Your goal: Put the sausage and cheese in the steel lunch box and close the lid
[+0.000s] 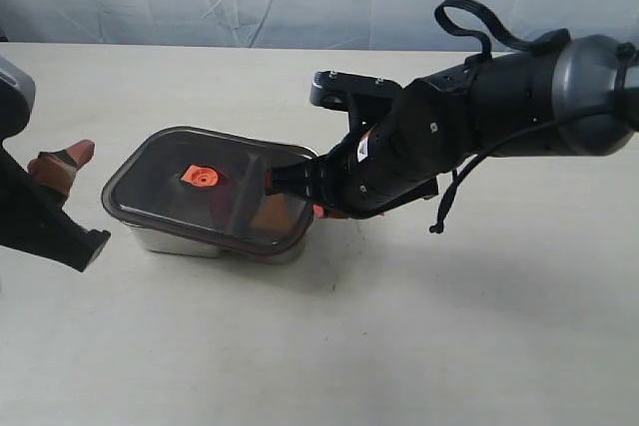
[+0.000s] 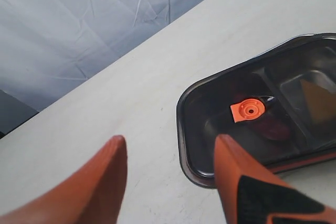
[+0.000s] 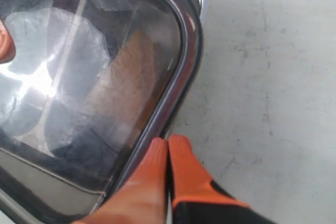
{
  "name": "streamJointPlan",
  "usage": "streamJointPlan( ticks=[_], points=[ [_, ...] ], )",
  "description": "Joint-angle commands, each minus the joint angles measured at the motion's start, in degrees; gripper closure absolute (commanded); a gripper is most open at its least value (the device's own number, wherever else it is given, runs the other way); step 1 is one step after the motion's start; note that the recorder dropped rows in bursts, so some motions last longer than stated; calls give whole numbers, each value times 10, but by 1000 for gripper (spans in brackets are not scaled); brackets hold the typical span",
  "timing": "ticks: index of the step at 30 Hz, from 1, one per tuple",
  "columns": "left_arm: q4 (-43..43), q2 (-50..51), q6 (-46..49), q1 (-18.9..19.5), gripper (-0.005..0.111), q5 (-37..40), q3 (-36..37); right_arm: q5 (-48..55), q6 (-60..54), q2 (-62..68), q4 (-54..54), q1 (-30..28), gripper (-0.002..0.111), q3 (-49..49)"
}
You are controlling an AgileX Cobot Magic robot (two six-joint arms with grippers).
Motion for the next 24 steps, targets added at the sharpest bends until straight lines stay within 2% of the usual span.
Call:
streamJointPlan(
  ticks=[1,6,11,14,18,21,24],
  points=[
    [-8,-4,0,4,58,3,0,-14,0,0,-13,-1,109,-5],
    [-15,-4,0,4,58,4,0,-2,0,-1,-22,-1,109,-5],
    [-19,-4,6,4,58,63,0,19,0,-16,-38,-1,109,-5],
    [-19,-4,55,4,58,77,0,37,25,-38,-63,-1,109,-5],
    [-13,-4,121,4,58,58,3,96,46,-71,-88,-1,109,-5],
    [13,0,133,5,58,46,25,131,20,-81,-57,10,109,-5],
    [16,17,95,23,58,63,32,139,-32,-80,0,36,109,-5]
  ],
)
